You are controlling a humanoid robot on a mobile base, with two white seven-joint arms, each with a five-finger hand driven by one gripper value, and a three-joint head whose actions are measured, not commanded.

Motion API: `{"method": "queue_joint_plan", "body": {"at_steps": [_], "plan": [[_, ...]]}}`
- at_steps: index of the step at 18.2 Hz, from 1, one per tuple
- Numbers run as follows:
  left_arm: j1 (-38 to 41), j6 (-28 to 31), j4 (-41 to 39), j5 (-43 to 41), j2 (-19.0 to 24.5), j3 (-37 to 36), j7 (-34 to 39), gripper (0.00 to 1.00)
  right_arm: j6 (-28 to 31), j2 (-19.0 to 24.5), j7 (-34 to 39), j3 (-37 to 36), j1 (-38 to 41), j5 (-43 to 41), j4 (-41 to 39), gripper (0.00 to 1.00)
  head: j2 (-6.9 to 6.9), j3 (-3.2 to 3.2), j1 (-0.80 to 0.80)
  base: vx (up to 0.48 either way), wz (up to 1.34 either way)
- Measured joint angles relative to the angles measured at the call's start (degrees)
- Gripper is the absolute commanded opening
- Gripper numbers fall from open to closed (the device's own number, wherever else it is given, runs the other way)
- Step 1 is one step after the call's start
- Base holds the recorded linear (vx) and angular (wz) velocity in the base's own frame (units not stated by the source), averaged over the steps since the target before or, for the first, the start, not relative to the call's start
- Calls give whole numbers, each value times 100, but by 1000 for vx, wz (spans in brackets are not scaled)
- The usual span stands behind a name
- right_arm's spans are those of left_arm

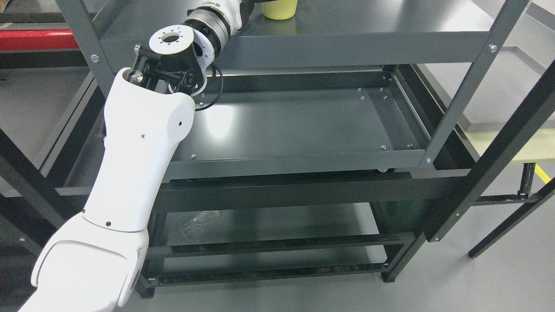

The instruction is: Place yellow IKEA cup on middle right shelf

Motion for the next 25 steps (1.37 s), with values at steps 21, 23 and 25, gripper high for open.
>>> {"method": "queue_joint_plan", "body": {"at_steps": [21,23,25], "plan": [[-338,1467,-1307,415,1,697,-2187,97,11,0,-1,0,0,0,0,99,0,0,0,0,0],[-275,1508,-1363,658,1,600,-2557,98,25,0,-1,0,0,0,0,100,0,0,0,0,0],[-163,1537,-1421,857,1,439,-2924,98,25,0,-1,0,0,0,0,99,0,0,0,0,0]]}}
